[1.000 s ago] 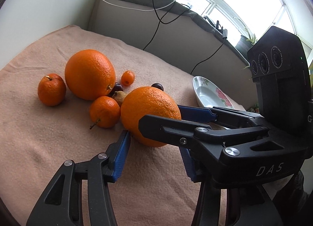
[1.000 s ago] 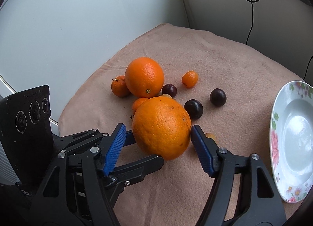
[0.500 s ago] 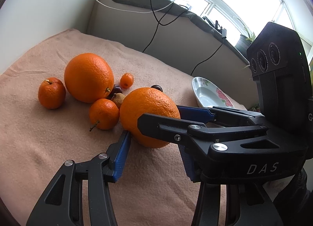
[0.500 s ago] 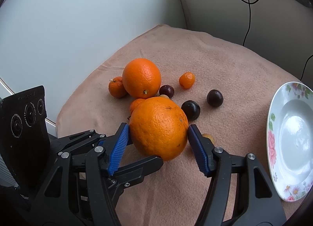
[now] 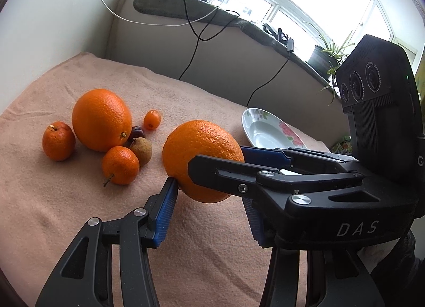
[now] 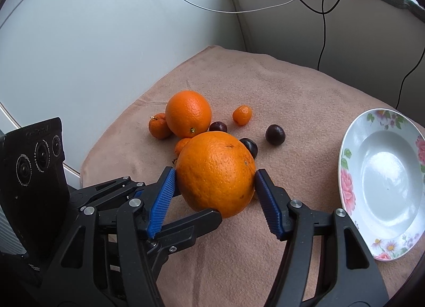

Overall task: Organize fruits
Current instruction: 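Carry the large orange to the white plate and release it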

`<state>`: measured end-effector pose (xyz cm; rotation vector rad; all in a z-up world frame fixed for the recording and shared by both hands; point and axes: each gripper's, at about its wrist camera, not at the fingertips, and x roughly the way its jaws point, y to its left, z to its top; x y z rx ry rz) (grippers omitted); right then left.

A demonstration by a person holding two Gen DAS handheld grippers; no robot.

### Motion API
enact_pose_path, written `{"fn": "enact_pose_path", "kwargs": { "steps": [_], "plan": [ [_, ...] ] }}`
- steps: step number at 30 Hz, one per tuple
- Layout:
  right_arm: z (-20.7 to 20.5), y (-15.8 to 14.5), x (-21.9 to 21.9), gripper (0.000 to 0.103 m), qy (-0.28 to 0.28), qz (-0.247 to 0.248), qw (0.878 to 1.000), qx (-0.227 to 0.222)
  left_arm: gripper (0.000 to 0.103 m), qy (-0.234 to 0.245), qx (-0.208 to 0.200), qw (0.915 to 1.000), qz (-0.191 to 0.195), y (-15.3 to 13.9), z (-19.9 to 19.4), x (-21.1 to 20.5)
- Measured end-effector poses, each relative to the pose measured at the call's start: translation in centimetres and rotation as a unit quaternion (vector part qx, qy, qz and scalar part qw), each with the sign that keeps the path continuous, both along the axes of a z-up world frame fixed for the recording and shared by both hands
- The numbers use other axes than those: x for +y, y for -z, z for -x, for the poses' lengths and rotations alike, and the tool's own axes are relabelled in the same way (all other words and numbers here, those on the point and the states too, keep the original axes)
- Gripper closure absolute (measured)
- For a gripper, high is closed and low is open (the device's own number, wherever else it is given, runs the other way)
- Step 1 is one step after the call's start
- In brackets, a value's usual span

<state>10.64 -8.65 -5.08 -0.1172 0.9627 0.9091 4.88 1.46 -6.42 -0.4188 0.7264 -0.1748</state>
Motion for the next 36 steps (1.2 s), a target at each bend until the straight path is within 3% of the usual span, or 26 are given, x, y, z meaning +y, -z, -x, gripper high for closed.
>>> {"fn": "enact_pose_path", "kwargs": {
  "steps": [17, 36],
  "plan": [
    [-1.1, -2.1, -7.5, 0.040, 0.076, -0.023, 0.997, -0.007, 0.055, 0.067, -0.028, 0.9971, -0.023, -2.1, -2.9, -5.9],
    [-3.3, -1.4, -13.5, 0.040, 0.140, -0.043, 0.989, 0.023, 0.055, 0.123, -0.025, 0.9911, -0.045, -2.4, -6.0, -11.0]
  ]
}}
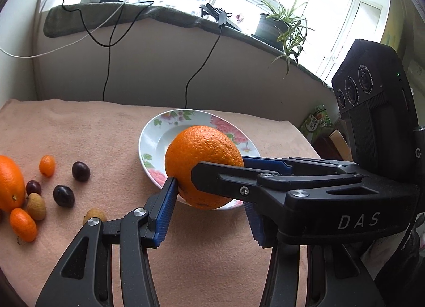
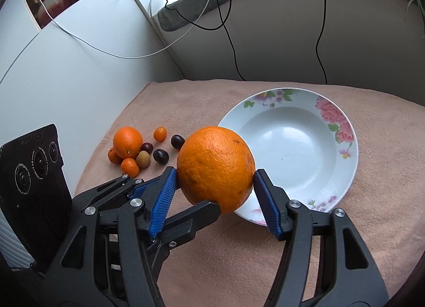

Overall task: Organize fruits
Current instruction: 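Carry the large orange to the white plate and release it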

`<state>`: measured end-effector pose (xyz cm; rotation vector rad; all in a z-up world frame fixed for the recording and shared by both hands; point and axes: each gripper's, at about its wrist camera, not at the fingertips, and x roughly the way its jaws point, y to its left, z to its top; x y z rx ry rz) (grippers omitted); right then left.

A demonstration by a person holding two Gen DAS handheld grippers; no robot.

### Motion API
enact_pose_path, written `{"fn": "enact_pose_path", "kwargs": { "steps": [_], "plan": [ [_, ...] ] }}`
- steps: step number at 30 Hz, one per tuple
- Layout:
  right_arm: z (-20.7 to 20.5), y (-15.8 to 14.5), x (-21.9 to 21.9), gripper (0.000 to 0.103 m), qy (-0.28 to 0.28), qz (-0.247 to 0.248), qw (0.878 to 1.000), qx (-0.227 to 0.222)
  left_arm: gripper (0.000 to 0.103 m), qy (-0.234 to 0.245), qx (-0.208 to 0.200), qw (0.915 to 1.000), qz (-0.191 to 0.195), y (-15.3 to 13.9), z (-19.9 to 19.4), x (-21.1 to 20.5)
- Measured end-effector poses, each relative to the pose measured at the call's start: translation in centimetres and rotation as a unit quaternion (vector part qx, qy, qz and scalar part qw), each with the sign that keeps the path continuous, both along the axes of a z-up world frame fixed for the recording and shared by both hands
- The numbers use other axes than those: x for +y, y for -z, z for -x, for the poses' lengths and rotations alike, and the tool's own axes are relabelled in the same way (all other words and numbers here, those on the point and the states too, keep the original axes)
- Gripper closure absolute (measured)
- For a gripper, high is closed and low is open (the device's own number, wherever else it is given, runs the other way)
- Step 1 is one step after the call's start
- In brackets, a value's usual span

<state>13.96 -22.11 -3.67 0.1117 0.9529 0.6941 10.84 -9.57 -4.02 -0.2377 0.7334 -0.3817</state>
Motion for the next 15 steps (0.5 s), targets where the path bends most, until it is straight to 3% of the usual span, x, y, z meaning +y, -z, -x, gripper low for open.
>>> {"fn": "enact_pose_path", "kwargs": {
  "steps": [7, 9, 10, 13, 15],
  "plan": [
    [0.0, -1.3, -0.8, 0.040, 0.018, 0.004, 0.999, -0.032, 0.057, 0.006, -0.013, 0.9998, -0.012, -0.8, 0.0, -0.4],
    [-0.2, -1.7, -1.3, 0.037, 0.030, 0.005, 0.999, -0.041, 0.057, 0.005, -0.014, 0.9998, -0.010, -0.9, 0.1, -0.2],
    [-0.2, -1.8, -1.6, 0.029, 0.039, 0.005, 0.998, -0.044, 0.056, 0.003, -0.014, 0.9998, -0.012, -0.9, 0.1, -0.1],
    [-0.3, -2.0, -2.7, 0.019, 0.059, 0.002, 0.997, -0.051, 0.052, -0.001, -0.015, 0.9998, -0.013, -0.9, 0.5, 0.4],
    [-0.3, -2.0, -3.2, 0.018, 0.067, 0.005, 0.996, -0.052, 0.039, -0.006, -0.014, 0.9998, -0.014, -0.8, 0.7, 0.7]
  ]
}}
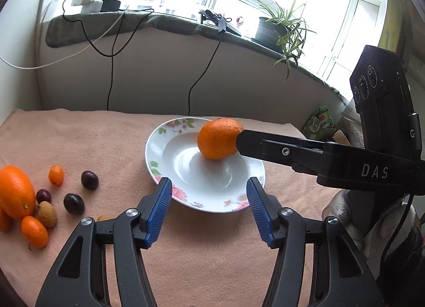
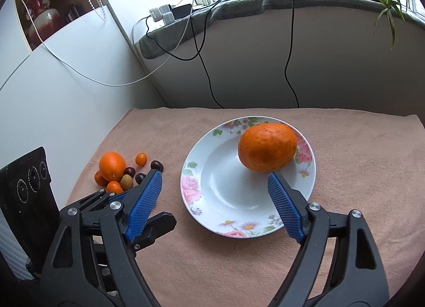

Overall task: Organize fruits
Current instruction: 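Carry the large orange to the white plate and release it, then move the right tool back to the brown kiwi and grasp it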

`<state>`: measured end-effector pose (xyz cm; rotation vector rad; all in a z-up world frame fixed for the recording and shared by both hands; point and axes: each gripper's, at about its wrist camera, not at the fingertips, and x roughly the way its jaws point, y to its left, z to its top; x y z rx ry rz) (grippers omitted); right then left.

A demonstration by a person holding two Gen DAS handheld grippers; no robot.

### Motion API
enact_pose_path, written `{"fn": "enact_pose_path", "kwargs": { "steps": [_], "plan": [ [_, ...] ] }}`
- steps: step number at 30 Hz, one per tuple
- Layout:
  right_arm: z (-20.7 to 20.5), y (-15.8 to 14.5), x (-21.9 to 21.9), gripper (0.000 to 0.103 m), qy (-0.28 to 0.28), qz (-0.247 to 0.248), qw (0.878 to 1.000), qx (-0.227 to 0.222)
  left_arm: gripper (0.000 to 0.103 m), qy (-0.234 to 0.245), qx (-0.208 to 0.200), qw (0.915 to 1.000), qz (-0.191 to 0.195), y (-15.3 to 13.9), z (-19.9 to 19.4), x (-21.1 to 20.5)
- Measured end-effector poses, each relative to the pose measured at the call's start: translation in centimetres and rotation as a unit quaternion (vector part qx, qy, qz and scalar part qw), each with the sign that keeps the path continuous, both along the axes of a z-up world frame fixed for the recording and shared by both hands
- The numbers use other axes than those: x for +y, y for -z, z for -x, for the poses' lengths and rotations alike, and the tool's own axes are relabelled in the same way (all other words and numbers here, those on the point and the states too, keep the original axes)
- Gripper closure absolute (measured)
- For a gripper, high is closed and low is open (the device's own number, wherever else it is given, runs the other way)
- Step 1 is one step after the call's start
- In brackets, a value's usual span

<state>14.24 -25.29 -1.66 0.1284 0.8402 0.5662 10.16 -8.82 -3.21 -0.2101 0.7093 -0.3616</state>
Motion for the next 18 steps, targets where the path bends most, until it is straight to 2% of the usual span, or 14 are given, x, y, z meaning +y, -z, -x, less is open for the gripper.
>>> {"fn": "enact_pose_path", "kwargs": {
  "steps": [4, 6, 10, 12, 18],
  "plan": [
    [0.1, -0.1, -0.7, 0.016, 0.014, 0.005, 1.000, -0.002, 0.038, -0.006, 0.004, 1.0000, 0.002, 0.1, 0.2, 0.5],
    [0.3, -0.2, -0.8, 0.013, 0.015, 0.006, 1.000, -0.005, 0.031, -0.010, 0.007, 0.9999, 0.004, 0.1, 0.3, 0.7],
    [0.8, -0.2, -0.7, 0.011, 0.015, 0.014, 1.000, -0.011, 0.029, -0.017, 0.007, 0.9998, 0.005, 0.1, 0.7, 1.3],
    [1.0, -0.1, -0.5, 0.011, 0.013, 0.016, 1.000, -0.010, 0.025, -0.021, 0.007, 0.9998, 0.004, 0.1, 1.0, 1.5],
    [1.4, 0.0, 0.3, 0.011, 0.007, 0.015, 1.000, -0.008, 0.025, -0.033, 0.009, 0.9994, 0.002, 0.1, 1.8, 2.7]
  ]
}}
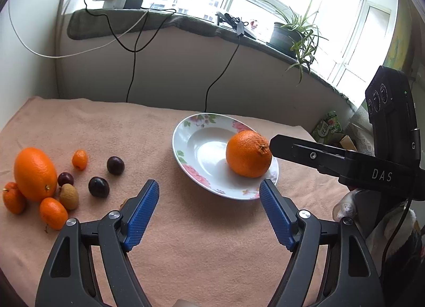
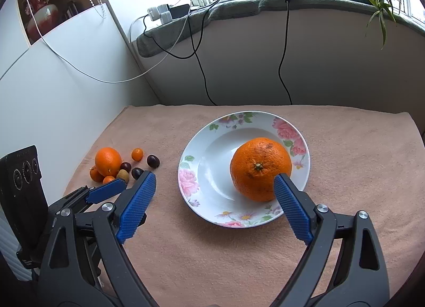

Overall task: Organize fruits
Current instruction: 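Move the right tool back to the brown kiwi and grasp it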

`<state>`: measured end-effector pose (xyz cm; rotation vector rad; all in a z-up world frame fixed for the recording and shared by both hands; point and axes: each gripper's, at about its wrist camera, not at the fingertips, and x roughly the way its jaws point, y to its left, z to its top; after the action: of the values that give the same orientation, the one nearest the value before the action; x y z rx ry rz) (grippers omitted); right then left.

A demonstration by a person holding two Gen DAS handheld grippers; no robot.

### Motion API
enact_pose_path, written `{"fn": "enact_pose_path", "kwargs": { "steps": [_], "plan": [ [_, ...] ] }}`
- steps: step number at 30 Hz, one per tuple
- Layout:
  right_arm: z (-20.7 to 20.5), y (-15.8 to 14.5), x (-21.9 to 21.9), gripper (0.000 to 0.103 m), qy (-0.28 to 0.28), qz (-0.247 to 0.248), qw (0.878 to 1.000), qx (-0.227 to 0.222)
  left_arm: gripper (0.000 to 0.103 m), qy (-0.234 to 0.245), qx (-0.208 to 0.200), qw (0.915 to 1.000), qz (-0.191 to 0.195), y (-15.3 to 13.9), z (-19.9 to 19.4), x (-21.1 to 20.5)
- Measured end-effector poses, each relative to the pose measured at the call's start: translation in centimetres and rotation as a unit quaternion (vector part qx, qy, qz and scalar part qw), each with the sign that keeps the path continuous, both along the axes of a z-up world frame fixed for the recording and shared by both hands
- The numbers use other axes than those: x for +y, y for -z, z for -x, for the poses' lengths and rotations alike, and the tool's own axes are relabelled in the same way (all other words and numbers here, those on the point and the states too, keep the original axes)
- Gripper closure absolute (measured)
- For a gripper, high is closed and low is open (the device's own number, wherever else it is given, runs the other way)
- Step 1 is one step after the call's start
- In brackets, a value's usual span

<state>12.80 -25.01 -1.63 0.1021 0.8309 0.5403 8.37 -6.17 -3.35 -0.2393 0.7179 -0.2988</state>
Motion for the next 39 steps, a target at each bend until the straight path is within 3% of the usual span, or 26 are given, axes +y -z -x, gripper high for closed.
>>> {"fn": "enact_pose_path", "kwargs": {
  "steps": [29, 32, 35, 36, 39],
  "plan": [
    [3.1, 2.1, 9.8, 0.010, -0.115, 0.058, 0.991, -0.043, 0.027, -0.128, 0.020, 0.9915, 0.010, 2.7, 4.3, 11.7],
    [3.3, 2.5, 10.8, 0.010, -0.130, 0.063, 0.989, -0.039, 0.035, -0.134, 0.028, 0.9904, 0.015, 3.2, 4.2, 12.6],
    [3.4, 3.0, 11.7, 0.011, -0.139, 0.070, 0.987, -0.036, 0.038, -0.140, 0.036, 0.9895, 0.013, 3.8, 3.9, 13.2],
    [3.3, 3.2, 11.9, 0.011, -0.141, 0.071, 0.987, -0.034, 0.044, -0.139, 0.040, 0.9894, 0.015, 4.0, 3.8, 13.3],
    [3.2, 3.8, 12.7, 0.020, -0.152, 0.075, 0.985, -0.025, 0.050, -0.139, 0.049, 0.9890, 0.015, 4.5, 3.4, 13.5]
  ]
}}
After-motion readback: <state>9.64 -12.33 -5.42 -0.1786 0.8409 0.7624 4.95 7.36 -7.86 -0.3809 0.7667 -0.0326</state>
